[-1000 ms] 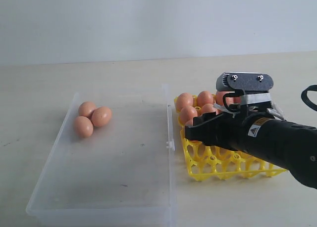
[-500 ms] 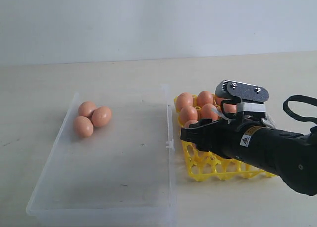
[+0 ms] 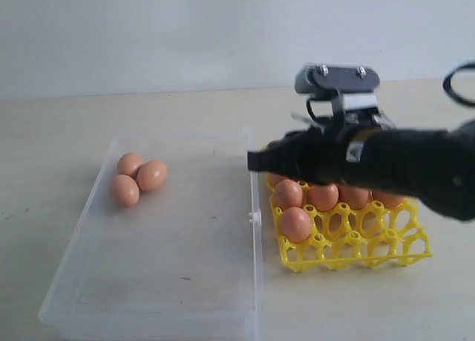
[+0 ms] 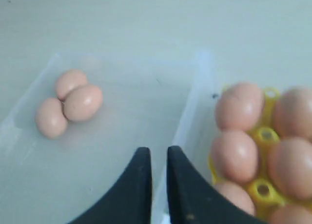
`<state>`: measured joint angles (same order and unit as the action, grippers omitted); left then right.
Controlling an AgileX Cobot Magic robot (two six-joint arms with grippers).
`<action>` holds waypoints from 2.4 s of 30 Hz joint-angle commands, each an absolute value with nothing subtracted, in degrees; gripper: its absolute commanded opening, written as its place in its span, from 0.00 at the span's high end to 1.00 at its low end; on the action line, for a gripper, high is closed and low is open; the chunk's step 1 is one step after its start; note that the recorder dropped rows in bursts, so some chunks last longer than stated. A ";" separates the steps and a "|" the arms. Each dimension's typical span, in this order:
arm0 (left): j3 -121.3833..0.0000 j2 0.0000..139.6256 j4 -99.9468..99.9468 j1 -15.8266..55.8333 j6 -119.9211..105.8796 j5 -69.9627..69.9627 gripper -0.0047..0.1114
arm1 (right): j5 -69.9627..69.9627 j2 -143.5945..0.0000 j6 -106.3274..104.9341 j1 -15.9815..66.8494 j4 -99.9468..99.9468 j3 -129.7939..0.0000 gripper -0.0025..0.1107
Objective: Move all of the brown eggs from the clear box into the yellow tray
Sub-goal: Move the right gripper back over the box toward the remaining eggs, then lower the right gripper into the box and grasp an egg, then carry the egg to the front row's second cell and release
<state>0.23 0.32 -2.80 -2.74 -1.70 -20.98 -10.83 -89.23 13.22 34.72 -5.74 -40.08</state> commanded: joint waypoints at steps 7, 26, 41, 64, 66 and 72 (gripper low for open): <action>0.00 0.00 -3.11 -2.24 -1.71 -20.27 0.96 | 30.04 -109.99 1.65 40.64 -10.27 -84.36 0.91; 0.00 0.00 -3.11 -2.24 -1.71 -20.27 0.96 | 32.74 -136.24 21.22 39.17 -17.55 -109.24 0.38; 0.00 0.00 -3.11 -2.24 -1.71 -20.27 0.96 | 37.74 -143.08 20.99 39.06 -17.97 -116.05 0.63; 0.00 0.00 -3.11 -2.24 -1.71 -20.27 0.96 | -16.04 -95.32 -6.29 36.22 -14.65 -49.70 0.98; 0.00 0.00 -3.11 -2.24 -1.71 -20.27 0.96 | -17.94 -90.98 -6.39 34.87 -15.84 -42.88 0.98; 0.00 0.00 -3.11 -2.24 -1.71 -20.27 0.96 | -18.79 -82.29 -6.28 31.93 -18.51 -29.56 0.98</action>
<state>0.23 0.32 -2.80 -2.74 -1.70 -20.98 -16.72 -85.60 -5.78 33.07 -17.42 -34.28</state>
